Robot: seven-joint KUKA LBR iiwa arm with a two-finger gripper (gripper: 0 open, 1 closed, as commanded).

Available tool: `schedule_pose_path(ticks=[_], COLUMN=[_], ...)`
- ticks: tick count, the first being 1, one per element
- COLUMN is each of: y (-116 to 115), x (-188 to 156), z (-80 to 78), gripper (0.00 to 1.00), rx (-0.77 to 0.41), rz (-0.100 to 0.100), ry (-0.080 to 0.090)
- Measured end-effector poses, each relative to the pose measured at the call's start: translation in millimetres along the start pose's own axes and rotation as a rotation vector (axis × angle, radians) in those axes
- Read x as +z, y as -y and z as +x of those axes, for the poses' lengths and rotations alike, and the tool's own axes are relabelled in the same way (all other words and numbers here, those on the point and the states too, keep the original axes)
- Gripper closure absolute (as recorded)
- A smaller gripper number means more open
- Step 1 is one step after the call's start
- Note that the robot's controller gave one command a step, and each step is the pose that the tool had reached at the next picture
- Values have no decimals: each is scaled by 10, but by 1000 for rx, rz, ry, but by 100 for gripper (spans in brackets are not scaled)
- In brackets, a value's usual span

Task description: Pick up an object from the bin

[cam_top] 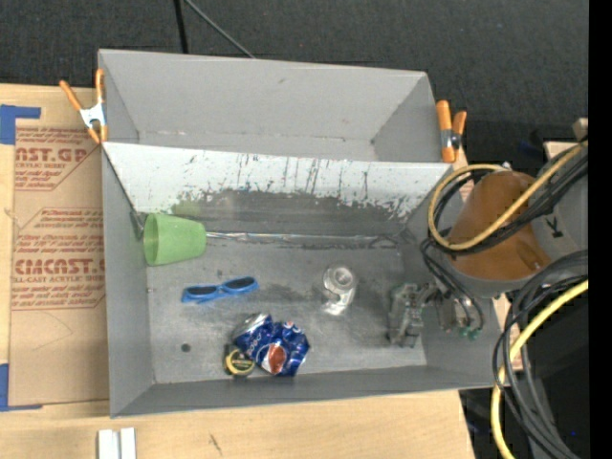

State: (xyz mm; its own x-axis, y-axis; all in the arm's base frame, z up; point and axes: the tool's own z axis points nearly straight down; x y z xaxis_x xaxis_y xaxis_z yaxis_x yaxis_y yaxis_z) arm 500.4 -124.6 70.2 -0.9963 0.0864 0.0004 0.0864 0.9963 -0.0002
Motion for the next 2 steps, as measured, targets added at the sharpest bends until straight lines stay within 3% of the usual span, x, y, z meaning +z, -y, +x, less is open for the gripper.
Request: schedule_pose_path(ticks=[1,2], y=[-1,210], x=[0,-500], z=[0,-181], gripper=[0,0], rx=[0,-59], rz=[0,2], ry=[0,7])
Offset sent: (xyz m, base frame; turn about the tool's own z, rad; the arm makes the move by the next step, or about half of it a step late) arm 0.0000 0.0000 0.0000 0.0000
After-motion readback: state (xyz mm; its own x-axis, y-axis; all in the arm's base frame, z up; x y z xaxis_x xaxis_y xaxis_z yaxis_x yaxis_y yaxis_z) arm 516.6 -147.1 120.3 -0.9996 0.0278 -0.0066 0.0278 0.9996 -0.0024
